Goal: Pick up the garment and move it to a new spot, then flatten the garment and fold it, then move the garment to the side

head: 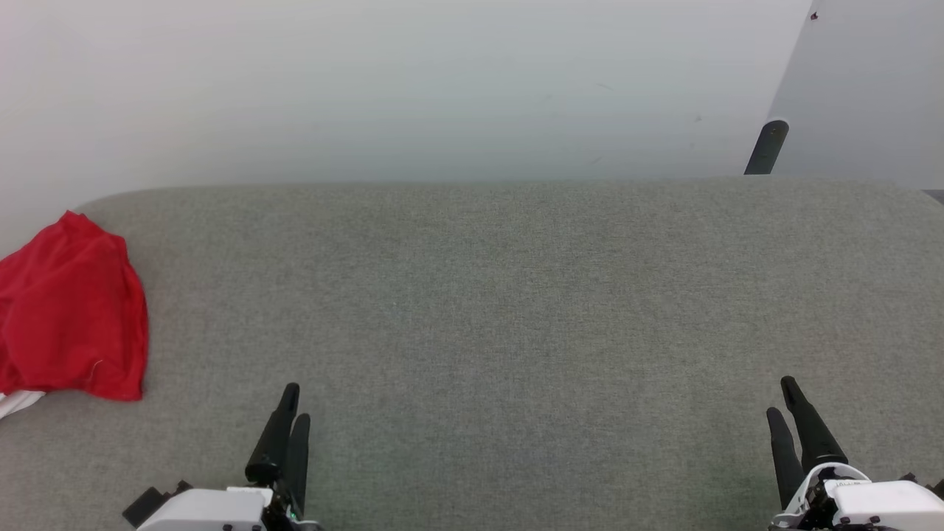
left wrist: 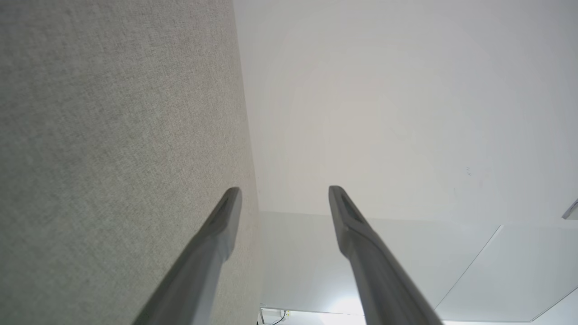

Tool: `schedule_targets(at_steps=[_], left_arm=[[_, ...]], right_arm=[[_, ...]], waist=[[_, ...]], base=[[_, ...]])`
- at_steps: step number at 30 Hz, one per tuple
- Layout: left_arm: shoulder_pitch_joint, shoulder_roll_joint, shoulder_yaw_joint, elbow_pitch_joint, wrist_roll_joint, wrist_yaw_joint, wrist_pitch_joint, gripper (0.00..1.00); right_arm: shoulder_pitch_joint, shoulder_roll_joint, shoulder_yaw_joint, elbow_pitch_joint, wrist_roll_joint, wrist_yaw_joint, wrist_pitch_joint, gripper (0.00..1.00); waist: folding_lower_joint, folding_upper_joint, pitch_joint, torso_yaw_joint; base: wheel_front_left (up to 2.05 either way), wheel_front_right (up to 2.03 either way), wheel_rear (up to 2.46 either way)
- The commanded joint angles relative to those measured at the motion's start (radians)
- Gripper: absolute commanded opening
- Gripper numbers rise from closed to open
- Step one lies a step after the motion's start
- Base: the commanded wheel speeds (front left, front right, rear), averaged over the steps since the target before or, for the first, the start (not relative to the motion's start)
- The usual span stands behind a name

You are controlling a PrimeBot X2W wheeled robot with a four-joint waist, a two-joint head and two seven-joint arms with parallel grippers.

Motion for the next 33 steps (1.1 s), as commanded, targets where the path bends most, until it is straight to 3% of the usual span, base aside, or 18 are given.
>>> schedule_targets(at_steps=[1,21,33], left_arm=[[-0.018,0.006,-0.011,-0.030,-0.001,0.004,-0.009,1.00],[-0.008,0.030,-0.088,-0.120,0.020,0.033,-0.075,1.00],[-0.013,0.072,-0.151,-0.144,0.130,0.064,-0.127,1.00]], right_arm=[[-0.022,-0.005,0.011,-0.025,-0.006,0.000,-0.010,1.00],[-0.026,-0.018,0.079,-0.082,-0.096,0.000,-0.091,1.00],[-0.032,-0.029,0.105,-0.101,-0.257,0.000,-0.133,1.00]], waist=[[0.0000,0.0000,0.000,0.000],[0.0000,0.0000,-0.005,-0.001],[0.0000,0.0000,-0.006,-0.001]], base=[[0.00,0.00,0.00],[0.00,0.00,0.00],[0.00,0.00,0.00]])
